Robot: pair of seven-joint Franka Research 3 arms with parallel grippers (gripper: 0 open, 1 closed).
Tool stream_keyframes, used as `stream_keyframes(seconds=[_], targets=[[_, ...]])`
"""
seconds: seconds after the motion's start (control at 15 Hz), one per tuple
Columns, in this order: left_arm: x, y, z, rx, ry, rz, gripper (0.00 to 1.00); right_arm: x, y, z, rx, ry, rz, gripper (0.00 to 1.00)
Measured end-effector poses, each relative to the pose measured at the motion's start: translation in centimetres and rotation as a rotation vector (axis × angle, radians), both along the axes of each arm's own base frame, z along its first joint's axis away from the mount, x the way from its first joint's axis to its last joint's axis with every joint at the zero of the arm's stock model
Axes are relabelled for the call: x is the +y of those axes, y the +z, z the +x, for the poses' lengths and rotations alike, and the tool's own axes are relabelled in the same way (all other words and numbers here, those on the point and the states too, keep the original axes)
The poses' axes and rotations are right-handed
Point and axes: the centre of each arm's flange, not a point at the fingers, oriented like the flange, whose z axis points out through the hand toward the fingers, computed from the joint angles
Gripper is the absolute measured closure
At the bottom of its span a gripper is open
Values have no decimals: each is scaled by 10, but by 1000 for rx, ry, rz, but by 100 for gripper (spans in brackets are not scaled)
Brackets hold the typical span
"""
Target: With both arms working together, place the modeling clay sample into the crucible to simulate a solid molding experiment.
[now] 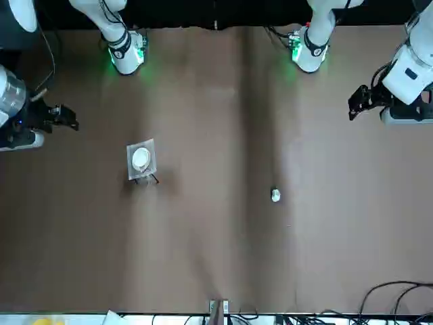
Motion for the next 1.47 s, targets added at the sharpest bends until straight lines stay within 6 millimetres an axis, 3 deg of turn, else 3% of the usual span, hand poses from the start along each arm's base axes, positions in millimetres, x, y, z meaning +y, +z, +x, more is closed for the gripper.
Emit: stream_keyframes(seconds=[0.27,0.4,0.53,0.73,0.87,1.13,1.33,1.47], targets=[[1,-8,4,13,4,6,0,-3,0,1,-7,-16,-2,0],[-2,-29,15,33,1,4,0,-4,0,1,-7,-18,-2,0],[-13,-67,38,47,-15,-3,0,-1,-1,1,-2,-15,3,0],[-42,-147,65,124,-56,-10,0,12,-16,5,24,7,4,0],[-61,-198,79,158,-81,-20,0,18,-46,19,41,15,6,0],[-110,-290,89,203,-149,-54,1,24,-128,46,134,14,24,2],[-148,-343,92,162,-192,-88,1,37,-159,58,145,-12,147,4],[-156,-367,93,154,-196,-98,1,44,-172,61,161,-5,174,11]])
